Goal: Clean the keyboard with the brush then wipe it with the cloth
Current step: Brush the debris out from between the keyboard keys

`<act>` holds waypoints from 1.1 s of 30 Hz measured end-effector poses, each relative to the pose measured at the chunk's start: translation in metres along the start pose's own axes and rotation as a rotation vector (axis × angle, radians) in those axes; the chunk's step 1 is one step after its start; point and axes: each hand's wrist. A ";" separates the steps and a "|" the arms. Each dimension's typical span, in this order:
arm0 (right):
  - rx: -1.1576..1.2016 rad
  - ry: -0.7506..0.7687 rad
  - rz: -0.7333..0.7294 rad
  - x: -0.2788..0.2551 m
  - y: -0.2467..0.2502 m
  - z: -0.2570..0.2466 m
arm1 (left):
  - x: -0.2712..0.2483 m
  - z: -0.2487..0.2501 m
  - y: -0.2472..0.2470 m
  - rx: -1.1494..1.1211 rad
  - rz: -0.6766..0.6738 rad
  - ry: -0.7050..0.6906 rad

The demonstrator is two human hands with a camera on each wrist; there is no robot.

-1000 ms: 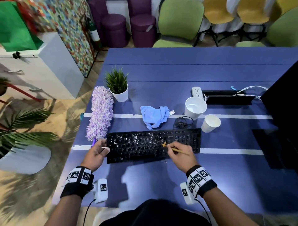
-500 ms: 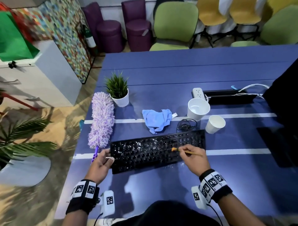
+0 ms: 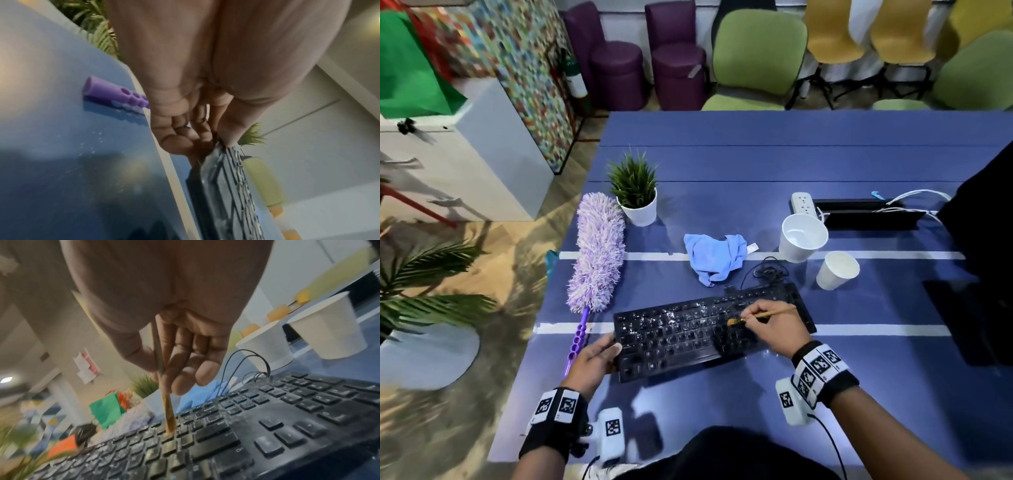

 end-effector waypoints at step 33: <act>-0.093 0.040 -0.061 0.039 -0.011 -0.009 | -0.006 -0.006 0.007 -0.092 0.157 0.013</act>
Point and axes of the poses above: each hand's wrist, its own x-axis towards the middle knuckle, its own y-axis out of the back of the hand, z = x × y, and after that the axes turned 8 degrees about -x, right-handed
